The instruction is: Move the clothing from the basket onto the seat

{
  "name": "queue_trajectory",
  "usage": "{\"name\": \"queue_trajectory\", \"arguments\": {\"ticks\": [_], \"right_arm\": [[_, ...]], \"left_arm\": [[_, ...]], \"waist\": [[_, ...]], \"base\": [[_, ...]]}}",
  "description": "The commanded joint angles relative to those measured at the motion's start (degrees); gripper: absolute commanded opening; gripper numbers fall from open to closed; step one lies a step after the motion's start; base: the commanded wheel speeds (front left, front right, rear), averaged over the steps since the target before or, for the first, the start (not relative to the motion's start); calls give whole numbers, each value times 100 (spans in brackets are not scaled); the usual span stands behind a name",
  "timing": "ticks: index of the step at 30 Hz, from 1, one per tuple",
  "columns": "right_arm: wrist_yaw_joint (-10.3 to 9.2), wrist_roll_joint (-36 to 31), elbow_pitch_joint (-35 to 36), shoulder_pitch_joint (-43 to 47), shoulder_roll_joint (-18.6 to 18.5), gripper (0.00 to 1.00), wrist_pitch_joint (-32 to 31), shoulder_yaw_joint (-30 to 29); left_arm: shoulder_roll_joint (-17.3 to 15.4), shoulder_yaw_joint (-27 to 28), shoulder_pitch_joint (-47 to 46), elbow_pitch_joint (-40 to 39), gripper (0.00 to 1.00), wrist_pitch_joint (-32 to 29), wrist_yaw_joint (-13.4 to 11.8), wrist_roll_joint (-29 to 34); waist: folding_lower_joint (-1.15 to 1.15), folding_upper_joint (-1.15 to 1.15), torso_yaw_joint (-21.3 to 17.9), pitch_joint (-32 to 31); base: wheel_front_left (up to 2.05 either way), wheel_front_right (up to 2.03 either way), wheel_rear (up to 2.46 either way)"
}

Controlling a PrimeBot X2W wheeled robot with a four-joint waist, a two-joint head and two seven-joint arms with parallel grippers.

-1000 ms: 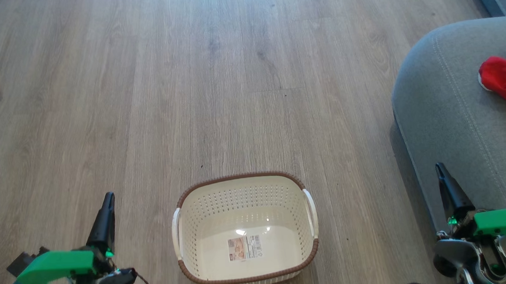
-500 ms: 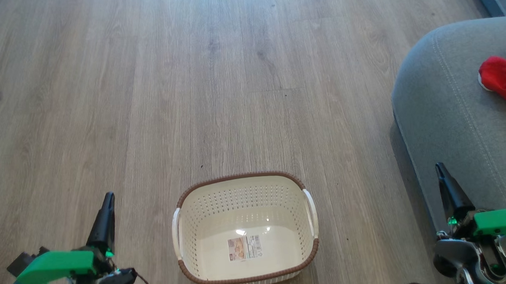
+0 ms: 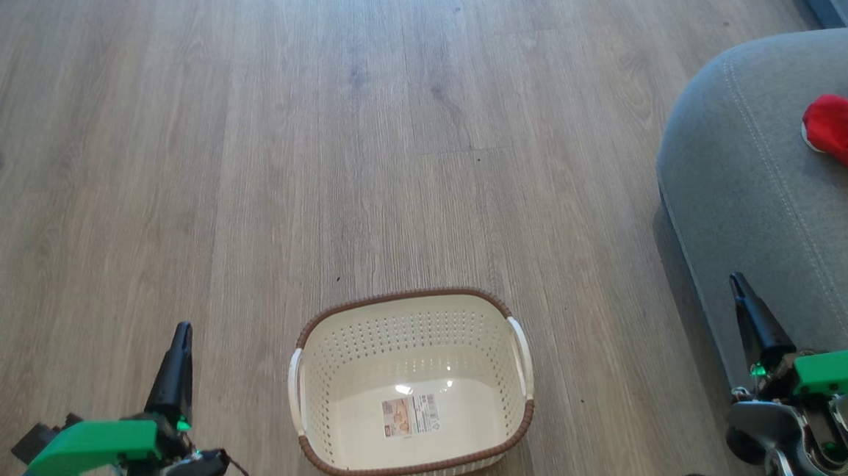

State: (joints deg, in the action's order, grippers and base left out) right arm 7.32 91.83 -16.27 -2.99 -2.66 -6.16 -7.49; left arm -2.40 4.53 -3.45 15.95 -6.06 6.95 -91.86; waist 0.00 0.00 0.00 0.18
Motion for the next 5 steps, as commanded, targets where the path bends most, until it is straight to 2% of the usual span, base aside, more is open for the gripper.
{"name": "queue_trajectory", "arguments": {"ticks": [1, 5], "right_arm": [[17, 34, 224, -320, -21, 0, -32, 98], [17, 35, 224, -320, -21, 0, -32, 98]], "left_arm": [[-48, 198, -274, -190, 0, -42, 54, -31], [-48, 198, -274, -190, 0, -42, 54, -31]], "waist": [[0, 0, 0, 0], [0, 0, 0, 0]], "base": [[0, 0, 0], [0, 0, 0]]}}
